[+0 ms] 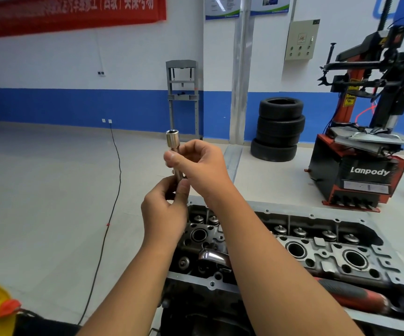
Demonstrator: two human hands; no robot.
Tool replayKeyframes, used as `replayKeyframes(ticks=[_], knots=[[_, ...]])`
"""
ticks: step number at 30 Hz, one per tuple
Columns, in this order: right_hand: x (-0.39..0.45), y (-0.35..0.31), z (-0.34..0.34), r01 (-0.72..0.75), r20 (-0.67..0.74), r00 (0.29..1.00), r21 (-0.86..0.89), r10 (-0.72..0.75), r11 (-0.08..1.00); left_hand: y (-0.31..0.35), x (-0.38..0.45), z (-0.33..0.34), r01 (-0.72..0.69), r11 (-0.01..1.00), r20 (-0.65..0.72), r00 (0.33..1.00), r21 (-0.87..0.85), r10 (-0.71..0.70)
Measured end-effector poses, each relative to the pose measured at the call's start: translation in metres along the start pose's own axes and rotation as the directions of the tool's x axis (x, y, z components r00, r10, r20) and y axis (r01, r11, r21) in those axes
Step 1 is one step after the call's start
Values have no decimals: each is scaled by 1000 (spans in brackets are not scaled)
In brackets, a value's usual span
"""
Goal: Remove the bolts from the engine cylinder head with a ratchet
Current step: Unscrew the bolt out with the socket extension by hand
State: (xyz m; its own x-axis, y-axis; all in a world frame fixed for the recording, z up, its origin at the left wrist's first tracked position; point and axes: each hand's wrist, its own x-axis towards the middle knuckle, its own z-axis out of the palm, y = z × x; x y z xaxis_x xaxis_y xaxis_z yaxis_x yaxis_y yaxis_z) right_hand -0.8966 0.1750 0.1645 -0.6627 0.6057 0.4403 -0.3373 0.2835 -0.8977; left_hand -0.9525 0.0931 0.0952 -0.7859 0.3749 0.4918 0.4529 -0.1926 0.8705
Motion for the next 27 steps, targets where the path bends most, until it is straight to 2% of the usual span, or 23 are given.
replayKeyframes(ticks=[5,9,14,17,20,27], knots=[[3,-1,2,10,14,1000,-5,-10,1000,3,-1,2,20,997,69,997,-71,-15],[0,0,2,2,2,1000,-15,-1,1000,2,-1,1,-21,999,-1,1000,49,21],[0,-1,0,3,-35,999,-35,-5,999,1,0,0,-63,995,-47,997,73,66],[-1,-2,-1,4,-18,1000,11,-4,1000,2,-1,0,-40,999,11,999,-33,41],[-2,-4,0,-11,12,1000,17,11,1000,3,-2,1,-42,999,51,998,-16,43],[-2,-2,1,-19,-39,999,25,20,999,2,0,-3,-70,996,-69,995,59,74]])
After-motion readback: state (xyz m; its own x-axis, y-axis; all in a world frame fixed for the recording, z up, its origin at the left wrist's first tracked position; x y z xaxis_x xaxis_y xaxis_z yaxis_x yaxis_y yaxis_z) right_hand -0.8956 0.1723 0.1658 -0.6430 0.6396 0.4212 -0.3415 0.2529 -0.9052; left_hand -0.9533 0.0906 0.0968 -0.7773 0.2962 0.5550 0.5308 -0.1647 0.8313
